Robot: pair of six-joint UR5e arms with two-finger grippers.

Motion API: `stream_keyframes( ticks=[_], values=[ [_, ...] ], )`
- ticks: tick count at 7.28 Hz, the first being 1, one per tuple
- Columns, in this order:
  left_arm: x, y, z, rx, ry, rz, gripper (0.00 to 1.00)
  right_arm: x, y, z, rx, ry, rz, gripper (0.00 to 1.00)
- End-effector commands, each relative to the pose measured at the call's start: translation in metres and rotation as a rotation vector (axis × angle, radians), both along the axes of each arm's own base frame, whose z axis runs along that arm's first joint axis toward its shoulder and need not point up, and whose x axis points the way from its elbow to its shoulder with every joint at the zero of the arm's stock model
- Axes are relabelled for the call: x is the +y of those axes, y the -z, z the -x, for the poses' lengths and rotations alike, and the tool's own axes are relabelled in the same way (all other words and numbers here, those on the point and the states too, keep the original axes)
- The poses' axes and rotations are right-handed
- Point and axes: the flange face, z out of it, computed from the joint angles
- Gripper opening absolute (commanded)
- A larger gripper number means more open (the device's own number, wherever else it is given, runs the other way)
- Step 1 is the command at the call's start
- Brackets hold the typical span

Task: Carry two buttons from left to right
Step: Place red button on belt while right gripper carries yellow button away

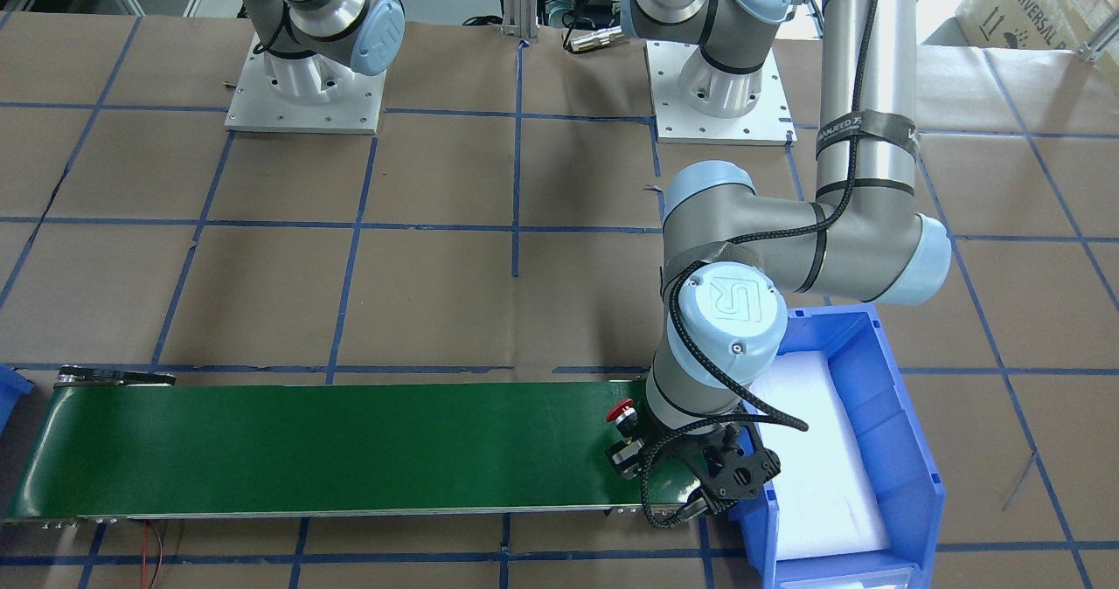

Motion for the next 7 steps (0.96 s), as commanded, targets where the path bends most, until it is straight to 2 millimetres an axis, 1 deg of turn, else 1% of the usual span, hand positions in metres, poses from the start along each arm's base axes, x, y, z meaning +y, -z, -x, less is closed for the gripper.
stream_keyframes(
  ticks=[1,2,3,4,5,6,7],
  values=[
    [0.003,0.008,0.001,-0.005,0.001,-0.013,1.00,0.004,0.031,0.058,-0.001,-0.004,0.003,0.05],
    [-0.001,-0.006,-0.004,-0.008,0.001,0.007,1.00,-0.005,0.055,0.067,0.003,-0.016,0.009,0.05],
    [-0.001,-0.026,-0.012,-0.012,0.003,0.027,1.00,-0.013,0.073,0.077,0.011,-0.012,0.019,0.05],
    [0.004,-0.051,-0.016,-0.018,0.039,0.015,1.00,-0.018,0.083,0.080,0.014,-0.010,0.031,0.05],
    [0.002,-0.068,-0.030,-0.026,0.113,-0.008,1.00,-0.019,0.087,0.081,0.012,-0.010,0.033,0.05],
    [0.007,-0.094,-0.047,-0.028,0.148,-0.026,1.00,-0.020,0.091,0.082,0.008,-0.009,0.030,0.05],
    [0.017,-0.118,-0.055,-0.050,0.322,-0.015,1.00,-0.021,0.098,0.083,0.004,-0.007,0.027,0.05]
  ],
)
